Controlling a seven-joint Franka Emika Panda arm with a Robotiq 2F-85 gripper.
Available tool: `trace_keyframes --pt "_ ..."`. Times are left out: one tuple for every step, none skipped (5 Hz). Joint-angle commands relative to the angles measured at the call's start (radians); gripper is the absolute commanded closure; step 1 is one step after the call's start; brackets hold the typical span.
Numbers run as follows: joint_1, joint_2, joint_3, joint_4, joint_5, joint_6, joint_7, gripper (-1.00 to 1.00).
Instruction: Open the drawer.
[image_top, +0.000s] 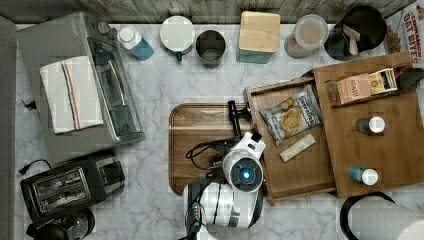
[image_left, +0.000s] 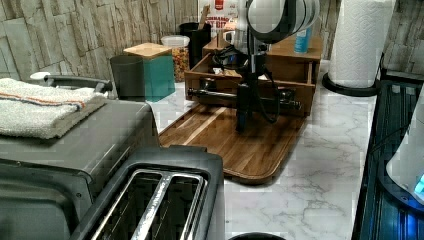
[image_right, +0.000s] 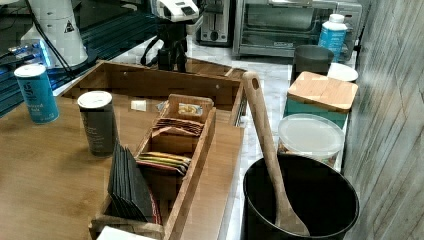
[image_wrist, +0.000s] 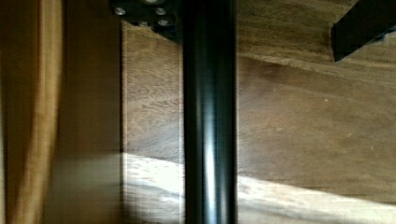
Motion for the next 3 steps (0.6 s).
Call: trace_keyframes --pt "0.121 -0.102 0.098 -0.086 -0.127 -0.060 0.115 -1.00" --pt "0.120 -0.102 0.099 -0.087 -0.127 -0.060 0.114 -1.00" --pt "0.118 -0.102 0.101 -0.086 -0.126 -0.060 0.114 -1.00"
